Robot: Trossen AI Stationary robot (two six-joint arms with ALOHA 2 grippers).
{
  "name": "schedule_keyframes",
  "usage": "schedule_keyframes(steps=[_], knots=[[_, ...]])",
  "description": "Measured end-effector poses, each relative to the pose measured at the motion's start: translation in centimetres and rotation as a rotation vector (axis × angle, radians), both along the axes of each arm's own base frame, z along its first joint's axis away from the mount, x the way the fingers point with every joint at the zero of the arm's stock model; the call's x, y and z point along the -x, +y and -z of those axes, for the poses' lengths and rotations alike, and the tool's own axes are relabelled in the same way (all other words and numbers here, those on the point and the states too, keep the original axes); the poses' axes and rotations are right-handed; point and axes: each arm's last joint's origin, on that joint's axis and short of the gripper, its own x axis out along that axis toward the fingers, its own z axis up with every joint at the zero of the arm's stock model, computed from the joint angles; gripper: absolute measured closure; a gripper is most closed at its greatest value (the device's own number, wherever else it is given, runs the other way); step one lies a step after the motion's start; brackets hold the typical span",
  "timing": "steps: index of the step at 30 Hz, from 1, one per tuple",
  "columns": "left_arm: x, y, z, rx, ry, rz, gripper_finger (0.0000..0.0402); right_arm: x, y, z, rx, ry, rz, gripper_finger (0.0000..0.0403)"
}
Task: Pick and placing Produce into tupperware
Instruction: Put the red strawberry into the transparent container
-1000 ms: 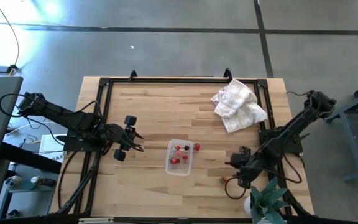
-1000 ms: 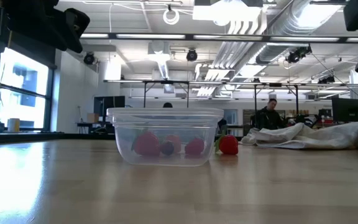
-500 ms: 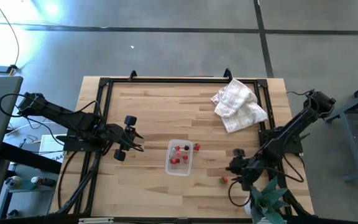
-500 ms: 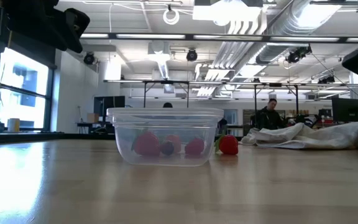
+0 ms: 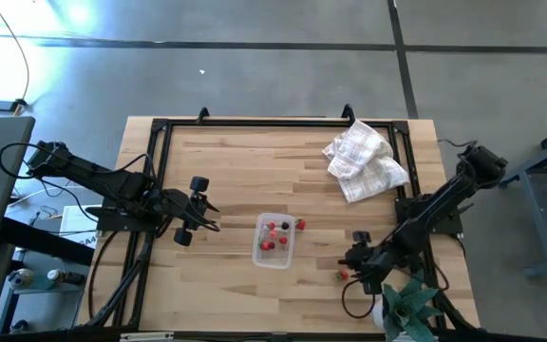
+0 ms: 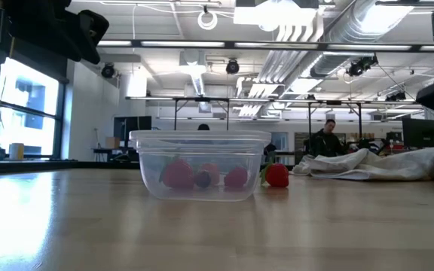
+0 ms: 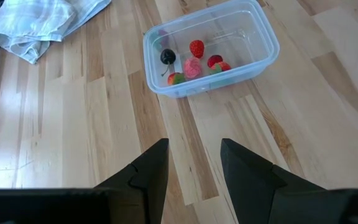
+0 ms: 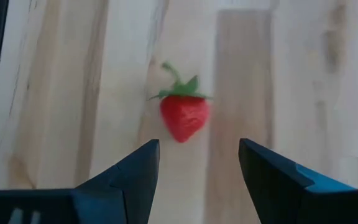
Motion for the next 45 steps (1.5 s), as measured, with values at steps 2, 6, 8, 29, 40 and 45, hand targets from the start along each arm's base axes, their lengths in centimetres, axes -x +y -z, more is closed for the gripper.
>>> schedule_keyframes(steps=[2,6,8,29,40,45], knots=[[0.0,0.0,0.0,0.000,0.001,0.000,0.0266,-0.2,0.3,0.6,-0.012,0.019,-0.017,0.0192],[0.0,0.0,0.0,0.000,0.000,0.000,0.0266,-0.4,0.6,1.7,0.031,0.050,-0.063,0.0192],[0.0,0.0,0.0,0.000,0.001,0.000,0.0266,-0.5,0.6,2.3,0.047,0.068,-0.071,0.0192],[0.0,0.0,0.0,0.000,0.001,0.000,0.0266,-1.8,0.7,3.5,0.055,0.084,-0.048,0.0192],[0.0,0.0,0.0,0.000,0.000,0.000,0.0266,-2.5,0.8,3.3,0.025,0.027,-0.035,0.0192],[0.0,0.0,0.0,0.000,0.000,0.000,0.0266,-2.8,1.0,3.2,-0.002,0.000,-0.045,0.0192]])
